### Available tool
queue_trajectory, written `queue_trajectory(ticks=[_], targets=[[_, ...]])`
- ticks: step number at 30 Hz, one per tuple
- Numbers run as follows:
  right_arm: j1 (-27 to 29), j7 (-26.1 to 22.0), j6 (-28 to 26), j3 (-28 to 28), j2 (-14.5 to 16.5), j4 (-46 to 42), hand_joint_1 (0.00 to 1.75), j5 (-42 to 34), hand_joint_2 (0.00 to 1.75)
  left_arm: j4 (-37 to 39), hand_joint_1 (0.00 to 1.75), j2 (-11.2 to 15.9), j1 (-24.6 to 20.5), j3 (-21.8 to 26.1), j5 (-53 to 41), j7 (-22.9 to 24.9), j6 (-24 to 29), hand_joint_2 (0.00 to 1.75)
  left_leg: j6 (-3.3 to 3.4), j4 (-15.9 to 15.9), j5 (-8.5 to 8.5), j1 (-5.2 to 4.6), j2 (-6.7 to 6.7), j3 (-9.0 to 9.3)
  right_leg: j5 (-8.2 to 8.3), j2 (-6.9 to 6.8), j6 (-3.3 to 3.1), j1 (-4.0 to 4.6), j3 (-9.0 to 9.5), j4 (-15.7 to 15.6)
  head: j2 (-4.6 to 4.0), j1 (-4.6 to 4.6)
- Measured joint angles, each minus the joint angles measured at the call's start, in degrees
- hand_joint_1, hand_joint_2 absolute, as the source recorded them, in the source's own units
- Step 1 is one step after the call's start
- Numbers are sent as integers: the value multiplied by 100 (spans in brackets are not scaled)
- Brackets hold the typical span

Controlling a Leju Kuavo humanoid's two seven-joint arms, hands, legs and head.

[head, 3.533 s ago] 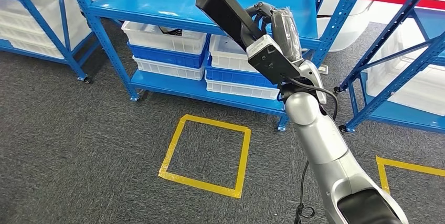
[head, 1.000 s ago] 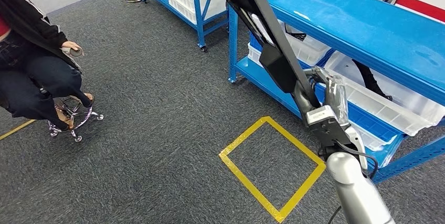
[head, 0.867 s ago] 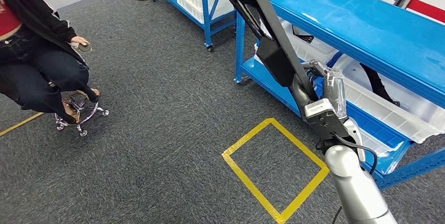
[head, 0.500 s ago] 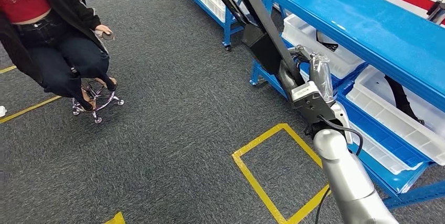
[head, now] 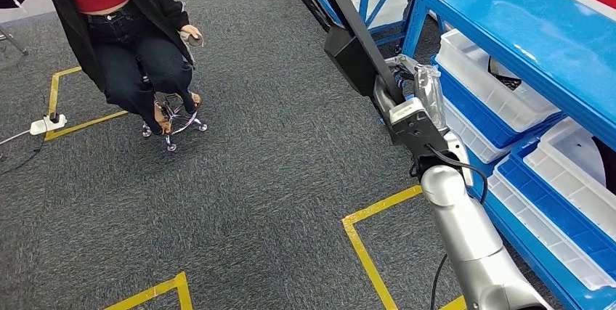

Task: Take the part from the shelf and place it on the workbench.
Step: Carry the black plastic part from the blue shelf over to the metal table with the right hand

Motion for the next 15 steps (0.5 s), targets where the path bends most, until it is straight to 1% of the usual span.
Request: queue_trajectory(ticks=[1, 2, 3, 4, 5, 6, 7, 8, 9, 10, 11, 12, 13, 14, 15], targets=[[-18, -3, 2, 2, 11, 14, 175, 1, 175, 0, 0, -7, -9, -1, -3, 3, 1, 175, -24, 333, -165, 4, 157, -163, -8, -55, -32, 23, 7, -1, 0, -12], [-29, -6, 3, 3, 22, 30, 175, 0, 175, 0, 0, -9, -17, -1, -7, 11, 2, 175, -41, 711, -324, 19, 246, -357, -18, -118, -65, 44, 11, -1, 0, -20], [-35, -7, 4, 6, 32, 50, 175, 0, 175, 1, 0, -15, -19, -1, -12, 22, 2, 175, -49, 1024, -427, 33, 288, -524, -27, -178, -78, 61, 14, 0, 0, -20], [-37, -8, 4, 11, 43, 71, 175, 0, 175, 1, 0, -21, -18, -1, -16, 33, 2, 175, -49, 1176, -439, 40, 307, -613, -35, -237, -88, 75, 17, 0, 0, -20], [-39, -8, 5, 17, 53, 91, 175, 0, 175, 2, 0, -25, -17, -1, -20, 43, 2, 175, -40, 1111, -349, 44, 319, -589, -42, -293, -96, 83, 23, 0, 0, -20], [-43, -8, 5, 23, 61, 106, 175, 1, 175, 2, 0, -27, -18, -2, -25, 49, 2, 175, -22, 843, -186, 43, 346, -452, -50, -344, -104, 89, 34, 0, 0, -20], [-49, -9, 5, 28, 68, 116, 175, 1, 175, 1, 0, -27, -21, -3, -30, 51, 2, 175, 4, 458, -12, 34, 428, -245, -61, -389, -107, 95, 47, -2, 0, -20], [-59, -10, 5, 30, 72, 122, 175, 1, 175, 1, 0, -27, -31, -4, -40, 55, 2, 175, 31, 99, 104, 4, 530, -49, -74, -433, -101, 116, 53, 1, 0, -20], [-69, -10, 5, 31, 73, 129, 175, 1, 175, 1, 0, -27, -44, -7, -52, 59, 0, 175, 61, -156, 164, -29, 606, 88, -86, -474, -88, 132, 58, -1, 0, -16], [-75, -11, 5, 31, 74, 138, 175, 1, 175, 1, 0, -26, -55, -11, -64, 65, -2, 175, 87, -288, 168, -63, 650, 154, -97, -516, -72, 145, 61, -6, 0, -13], [-79, -11, 5, 32, 73, 149, 175, 1, 175, 2, 0, -24, -64, -15, -74, 70, -3, 175, 111, -316, 150, -94, 622, 161, -103, -562, -51, 153, 66, -16, 0, -11], [-79, -12, 6, 33, 73, 160, 175, 0, 175, 2, 0, -20, -67, -20, -78, 72, -4, 175, 143, -340, 162, -101, 558, 169, -111, -607, -26, 156, 85, -31, 0, -9], [-78, -15, 7, 33, 67, 169, 175, -2, 175, 2, 0, -22, -63, -25, -80, 73, -5, 175, 173, -382, 180, -95, 506, 198, -132, -596, -2, 152, 85, -14, 0, -9], [-77, -22, 9, 32, 59, 175, 175, -11, 175, 2, 0, -23, -62, -29, -81, 73, -5, 175, 208, -429, 204, -83, 455, 232, -186, -525, 13, 150, 53, 71, 0, -16], [-78, -34, 13, 28, 43, 179, 175, -31, 175, 2, 0, -25, -66, -32, -76, 73, -5, 175, 245, -472, 229, -65, 403, 264, -286, -416, 9, 148, -42, 278, 0, -9]])
